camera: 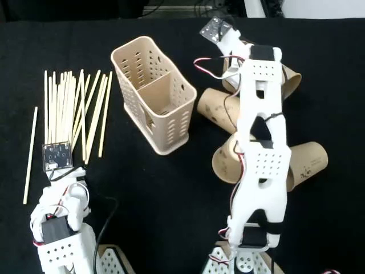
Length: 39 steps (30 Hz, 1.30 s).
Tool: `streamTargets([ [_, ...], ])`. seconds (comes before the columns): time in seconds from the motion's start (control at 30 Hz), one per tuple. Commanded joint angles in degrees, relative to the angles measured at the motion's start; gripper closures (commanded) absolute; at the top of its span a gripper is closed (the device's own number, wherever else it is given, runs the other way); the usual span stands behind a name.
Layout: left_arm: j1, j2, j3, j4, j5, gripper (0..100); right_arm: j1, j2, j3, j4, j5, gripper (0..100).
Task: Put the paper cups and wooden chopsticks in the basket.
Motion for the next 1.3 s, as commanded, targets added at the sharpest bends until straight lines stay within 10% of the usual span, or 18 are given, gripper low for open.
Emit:
streamTargets([
  [0.0, -0.3, -0.1, 1.0, 0.2, 0.0, 97, -0.6, -0.9, -5.6, 1.6, 0.3, 98.1],
  [0.47, -0.4, -0.1, 1.0, 0.2, 0.0, 97, -3.4, -2.2, -45.8, 27.7, -9.5, 98.7],
  [1.27, -0.4, -0.1, 1.0, 0.2, 0.0, 97, -32.4, -53.7, 11.3, 26.5, -8.2, 98.7],
])
